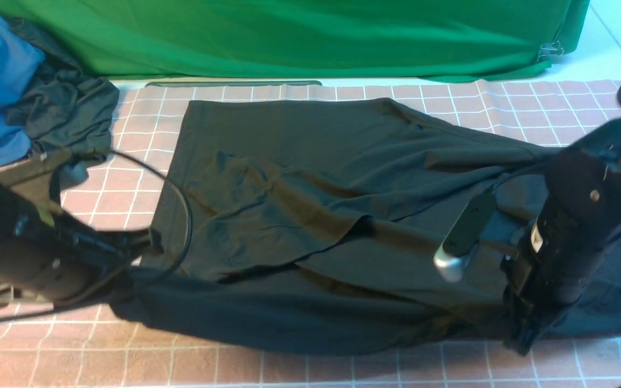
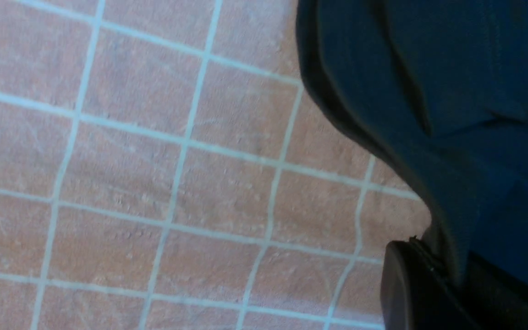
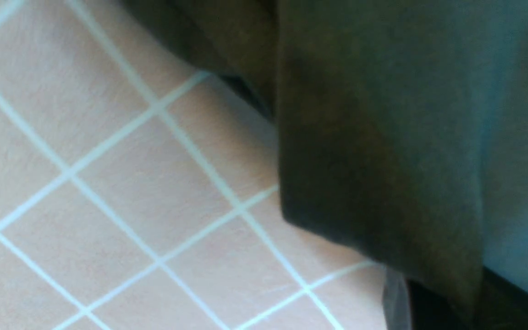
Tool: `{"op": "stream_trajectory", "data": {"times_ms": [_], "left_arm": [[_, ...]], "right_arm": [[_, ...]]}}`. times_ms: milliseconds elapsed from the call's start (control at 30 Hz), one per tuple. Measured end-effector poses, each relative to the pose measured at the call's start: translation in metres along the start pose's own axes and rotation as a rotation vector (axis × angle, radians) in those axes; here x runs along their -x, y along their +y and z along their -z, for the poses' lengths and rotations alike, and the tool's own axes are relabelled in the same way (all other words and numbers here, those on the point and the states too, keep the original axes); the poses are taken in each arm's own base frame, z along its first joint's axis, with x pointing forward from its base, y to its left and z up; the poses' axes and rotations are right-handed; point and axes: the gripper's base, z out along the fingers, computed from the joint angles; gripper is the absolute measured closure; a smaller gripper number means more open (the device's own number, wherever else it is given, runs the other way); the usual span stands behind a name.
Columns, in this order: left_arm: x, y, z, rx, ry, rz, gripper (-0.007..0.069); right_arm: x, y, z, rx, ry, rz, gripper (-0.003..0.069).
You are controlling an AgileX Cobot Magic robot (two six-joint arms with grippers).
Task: Fold a long-sleeved shirt over a pink coffee tablecloth.
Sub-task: 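Fold the black garment in half by bringing its near edge over to the far edge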
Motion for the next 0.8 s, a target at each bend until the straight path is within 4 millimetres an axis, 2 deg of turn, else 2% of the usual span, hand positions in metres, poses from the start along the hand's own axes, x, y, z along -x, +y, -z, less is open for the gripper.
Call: {"op": "stream_trajectory", "data": {"times_ms": [333, 467, 667, 800], "left_arm": [[0.044, -0.021, -0.010, -0.003, -0.004, 0.012, 0.0592], [0.072, -0.034, -0.015, -0.010, -0.016, 0.018, 0.0592], [0.111, -0.051, -0.016, -0.013, -0.058, 0.009, 0.0592], [0.134, -0.053, -0.018, -0.017, -0.077, 0.040, 0.0592]], "right_arm": [[0.002, -0.035, 0.023, -0.024, -0.041, -0.038, 0.0580], [0.009, -0.051, 0.034, -0.051, -0.082, -0.062, 0.0580], [0.025, -0.065, 0.030, -0.053, -0.078, -0.046, 0.0580], [0.038, -0.076, 0.023, -0.054, -0.077, -0.049, 0.0580]]}}
